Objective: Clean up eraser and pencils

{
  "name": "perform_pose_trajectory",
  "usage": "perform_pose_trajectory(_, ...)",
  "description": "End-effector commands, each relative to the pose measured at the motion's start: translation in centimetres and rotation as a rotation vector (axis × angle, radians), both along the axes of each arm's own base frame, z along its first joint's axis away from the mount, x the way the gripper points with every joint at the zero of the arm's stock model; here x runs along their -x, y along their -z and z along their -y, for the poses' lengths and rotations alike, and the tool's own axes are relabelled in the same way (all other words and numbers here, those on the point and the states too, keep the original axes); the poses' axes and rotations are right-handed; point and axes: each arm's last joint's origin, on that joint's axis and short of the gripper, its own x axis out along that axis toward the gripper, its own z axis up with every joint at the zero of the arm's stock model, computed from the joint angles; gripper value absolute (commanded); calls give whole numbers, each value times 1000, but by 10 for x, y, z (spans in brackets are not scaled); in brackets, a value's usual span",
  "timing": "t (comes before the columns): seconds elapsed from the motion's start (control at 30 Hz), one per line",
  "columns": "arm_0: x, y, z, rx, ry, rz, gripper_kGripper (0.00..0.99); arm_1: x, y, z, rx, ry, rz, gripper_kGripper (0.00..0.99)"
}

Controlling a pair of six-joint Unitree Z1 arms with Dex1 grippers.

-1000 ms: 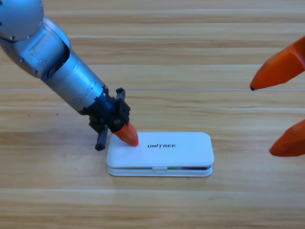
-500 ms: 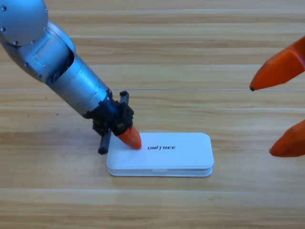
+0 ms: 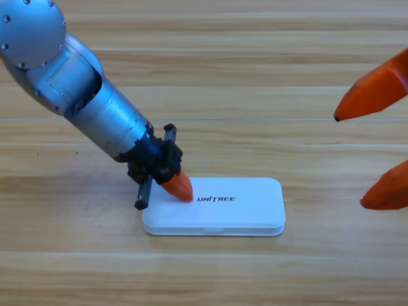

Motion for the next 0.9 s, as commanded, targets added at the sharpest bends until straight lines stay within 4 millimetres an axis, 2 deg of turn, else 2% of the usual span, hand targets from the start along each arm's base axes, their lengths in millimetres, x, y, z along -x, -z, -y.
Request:
perform_pose_trajectory(0.03,12,46,6,-93,42,-89,0,-6,9,1,12,26,-27,945)
perform_pose_trajectory(0.23,14,49,5,-96,42,-93,0,-6,9,1,13,26,-28,945)
perform_pose_trajectory(0.47,15,32,3,-83,36,-81,0,-6,10,1,15,26,-30,945)
perform_pose_trajectory(0.57,14,8,4,-72,32,-64,0,-6,10,1,15,26,-30,945)
perform_pose_trajectory(0.67,15,-30,3,-65,16,-46,0,-7,11,-1,19,25,-33,945)
perform_pose_trajectory(0.73,19,-58,-1,-57,8,-30,643,-7,11,-2,20,22,-34,945)
perform_pose_trajectory(0.77,22,-72,-4,-55,3,-21,853,-7,12,-3,21,20,-35,945)
perform_pose_trajectory(0.8,26,-87,-6,-47,-1,-10,937,-8,12,-4,22,19,-36,945)
perform_pose_trajectory(0.9,43,-126,-13,-6,-6,16,973,-8,13,-5,26,16,-39,945)
